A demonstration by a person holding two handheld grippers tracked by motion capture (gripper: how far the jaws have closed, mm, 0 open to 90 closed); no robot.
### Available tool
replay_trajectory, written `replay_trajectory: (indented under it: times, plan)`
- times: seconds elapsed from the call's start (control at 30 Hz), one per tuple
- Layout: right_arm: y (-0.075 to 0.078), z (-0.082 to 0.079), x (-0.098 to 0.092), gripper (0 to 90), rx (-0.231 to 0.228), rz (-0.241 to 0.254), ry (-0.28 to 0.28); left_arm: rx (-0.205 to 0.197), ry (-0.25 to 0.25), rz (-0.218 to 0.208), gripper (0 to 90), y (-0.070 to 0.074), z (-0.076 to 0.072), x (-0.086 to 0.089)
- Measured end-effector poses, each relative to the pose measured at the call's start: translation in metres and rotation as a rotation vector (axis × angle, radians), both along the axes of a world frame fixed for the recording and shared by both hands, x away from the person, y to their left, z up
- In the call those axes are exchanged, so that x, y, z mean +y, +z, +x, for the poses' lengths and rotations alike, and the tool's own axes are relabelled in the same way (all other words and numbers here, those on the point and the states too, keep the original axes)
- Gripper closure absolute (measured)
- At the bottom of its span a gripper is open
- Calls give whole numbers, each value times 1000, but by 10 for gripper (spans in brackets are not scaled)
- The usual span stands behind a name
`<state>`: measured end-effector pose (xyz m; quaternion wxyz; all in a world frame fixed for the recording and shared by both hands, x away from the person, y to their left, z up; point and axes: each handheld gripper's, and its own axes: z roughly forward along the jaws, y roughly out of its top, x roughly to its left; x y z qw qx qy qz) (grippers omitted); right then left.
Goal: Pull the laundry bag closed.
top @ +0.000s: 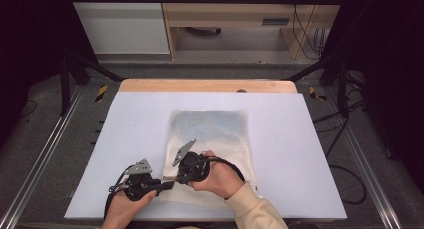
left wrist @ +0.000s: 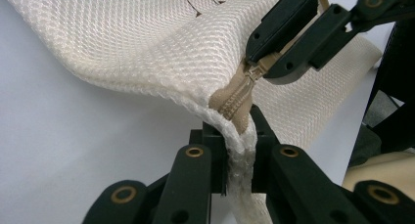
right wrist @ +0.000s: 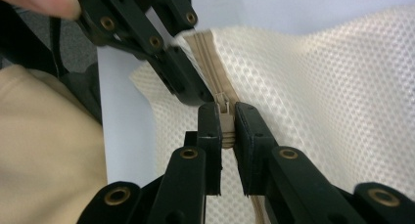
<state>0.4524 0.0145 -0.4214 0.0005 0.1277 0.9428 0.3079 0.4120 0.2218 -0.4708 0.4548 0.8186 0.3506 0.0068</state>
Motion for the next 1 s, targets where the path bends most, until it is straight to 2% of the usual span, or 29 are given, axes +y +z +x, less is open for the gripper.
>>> replay_trajectory:
  times: [0.27, 1.0]
  plan:
    - [-4, 3, -12, 821, 21, -9, -36, 0, -2, -2, 827, 0, 0, 1]
    - [-3, 1, -41, 821, 21, 12, -89, -5, -3, -1, 827, 0, -1, 0]
